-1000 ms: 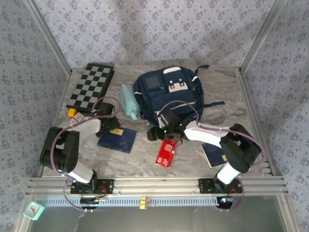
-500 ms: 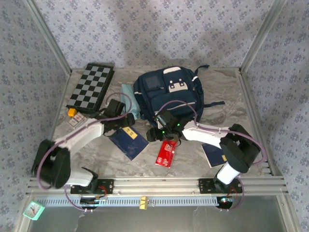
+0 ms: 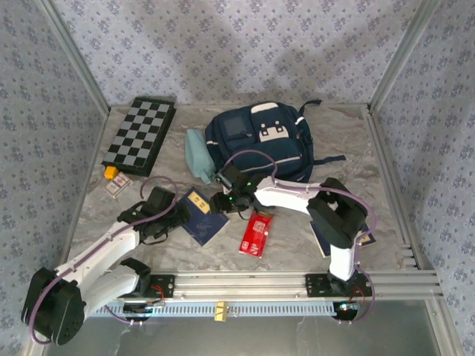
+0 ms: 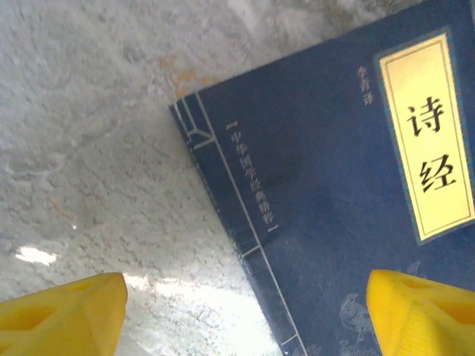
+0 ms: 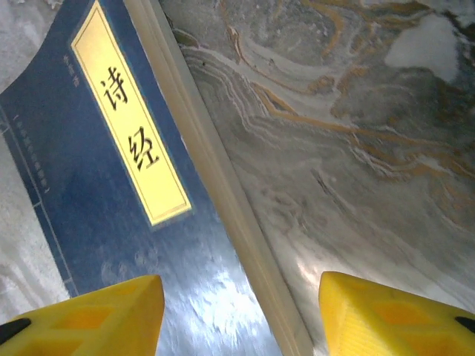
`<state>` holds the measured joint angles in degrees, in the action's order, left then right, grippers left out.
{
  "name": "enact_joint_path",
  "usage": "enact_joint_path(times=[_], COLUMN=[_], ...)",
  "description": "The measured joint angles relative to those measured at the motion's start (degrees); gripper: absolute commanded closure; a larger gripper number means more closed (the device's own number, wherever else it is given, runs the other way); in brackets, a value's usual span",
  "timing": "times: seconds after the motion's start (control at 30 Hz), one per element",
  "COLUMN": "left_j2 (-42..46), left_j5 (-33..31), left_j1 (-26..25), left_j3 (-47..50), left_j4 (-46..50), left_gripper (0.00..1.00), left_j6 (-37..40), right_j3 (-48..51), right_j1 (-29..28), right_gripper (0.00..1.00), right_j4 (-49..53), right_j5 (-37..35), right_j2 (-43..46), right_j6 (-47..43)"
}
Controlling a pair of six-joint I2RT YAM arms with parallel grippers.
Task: Pack the student bag
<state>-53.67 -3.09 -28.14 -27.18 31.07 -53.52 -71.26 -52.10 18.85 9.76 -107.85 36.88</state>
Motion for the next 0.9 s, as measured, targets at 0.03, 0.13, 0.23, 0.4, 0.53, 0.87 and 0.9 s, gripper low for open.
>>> enact_joint_path(times=[0.03, 0.13, 0.23, 0.4, 0.53, 0.87, 0.9], left_j2=[0.2, -0.5, -1.6, -3.7, -5.5, -6.1, -6.1], left_j5=[0.6, 2.2, 3.5, 6.0, 6.1, 5.0, 5.0], left_j1=[0.0, 0.0, 0.0, 0.0, 0.2, 0.3, 0.3], left_j3=[0.4, 0.6, 1.7, 4.0, 3.9, 3.8, 3.8], left_j4=[0.0, -1.6, -4.3, -8.2, -8.8, -8.1, -8.0], left_gripper=[0.18, 0.21, 0.24, 0.27, 0.33, 0.43, 0.43], left_j6=[-0.2, -0.6, -1.3, -1.7, -1.6, -1.6, -1.6], right_j3=[-0.9, -3.1, -4.9, -7.0, -7.6, -7.6, -7.6], right_j1=[-0.1, -0.9, -1.7, -2.7, -3.1, -4.1, -4.0], right_gripper=[0.43, 0.41, 0.41, 0.41, 0.41, 0.42, 0.43], right_j4=[0.3, 1.4, 2.0, 2.7, 3.2, 3.0, 2.8], right_j5=[-0.1, -0.8, -1.0, -1.1, -0.3, 5.7, 6.4], right_j2=[-1.0, -3.1, -4.9, -7.5, -7.6, -5.5, -4.9], right_j6=[0.0, 0.0, 0.0, 0.0, 0.0, 1.6, 1.7])
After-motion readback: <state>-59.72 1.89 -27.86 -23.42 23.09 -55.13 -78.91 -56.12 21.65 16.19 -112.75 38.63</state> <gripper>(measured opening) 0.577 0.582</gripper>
